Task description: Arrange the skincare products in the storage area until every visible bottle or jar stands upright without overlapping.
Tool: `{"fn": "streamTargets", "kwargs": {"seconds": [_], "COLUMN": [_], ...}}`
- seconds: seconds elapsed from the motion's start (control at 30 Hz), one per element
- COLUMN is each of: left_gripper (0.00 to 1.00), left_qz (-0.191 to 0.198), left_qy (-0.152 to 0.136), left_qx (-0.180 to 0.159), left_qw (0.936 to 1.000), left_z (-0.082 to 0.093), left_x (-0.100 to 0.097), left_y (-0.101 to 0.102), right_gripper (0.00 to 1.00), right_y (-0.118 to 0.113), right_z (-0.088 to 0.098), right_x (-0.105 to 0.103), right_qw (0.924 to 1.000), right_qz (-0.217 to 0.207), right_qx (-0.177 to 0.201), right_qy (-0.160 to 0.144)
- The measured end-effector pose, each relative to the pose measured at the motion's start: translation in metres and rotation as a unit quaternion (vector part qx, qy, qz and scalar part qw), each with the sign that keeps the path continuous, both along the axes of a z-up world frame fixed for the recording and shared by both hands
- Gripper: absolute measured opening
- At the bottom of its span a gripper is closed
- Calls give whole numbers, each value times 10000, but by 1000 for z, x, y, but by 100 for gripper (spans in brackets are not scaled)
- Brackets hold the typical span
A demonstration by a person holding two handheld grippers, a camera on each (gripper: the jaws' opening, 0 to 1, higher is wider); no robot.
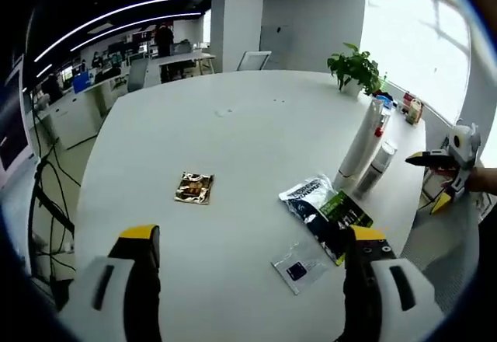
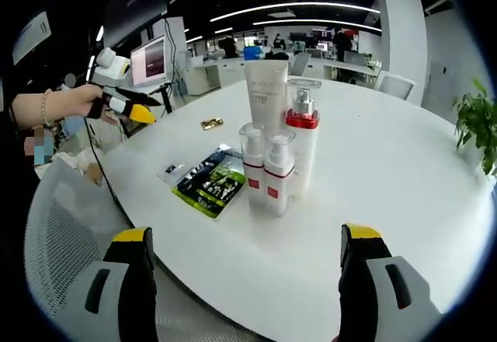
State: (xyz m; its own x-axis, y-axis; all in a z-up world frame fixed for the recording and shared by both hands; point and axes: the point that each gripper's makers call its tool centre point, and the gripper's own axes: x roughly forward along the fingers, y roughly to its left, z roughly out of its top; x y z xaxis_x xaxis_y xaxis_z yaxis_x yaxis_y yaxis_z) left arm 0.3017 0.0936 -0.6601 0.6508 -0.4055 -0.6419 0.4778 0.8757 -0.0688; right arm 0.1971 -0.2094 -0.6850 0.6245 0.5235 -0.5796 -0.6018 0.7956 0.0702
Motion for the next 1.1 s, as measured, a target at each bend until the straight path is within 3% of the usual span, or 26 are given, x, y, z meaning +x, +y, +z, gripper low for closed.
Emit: {"fn": "streamTargets", "kwargs": {"seconds": [1.1], "left_gripper": [89], "left_qz": [-277], "left_qy": [465], "left_qx": [513], "left_qw": [9972], "left_z": [-43], "left_x": [73], "left_y": [15], "right_gripper": [99], "right_y": [-5], "right_z": [-4], "right_x": [1], "right_qw": [9996], "right_qz": [-203], "right_qx": [60], "right_qy": [185]}}
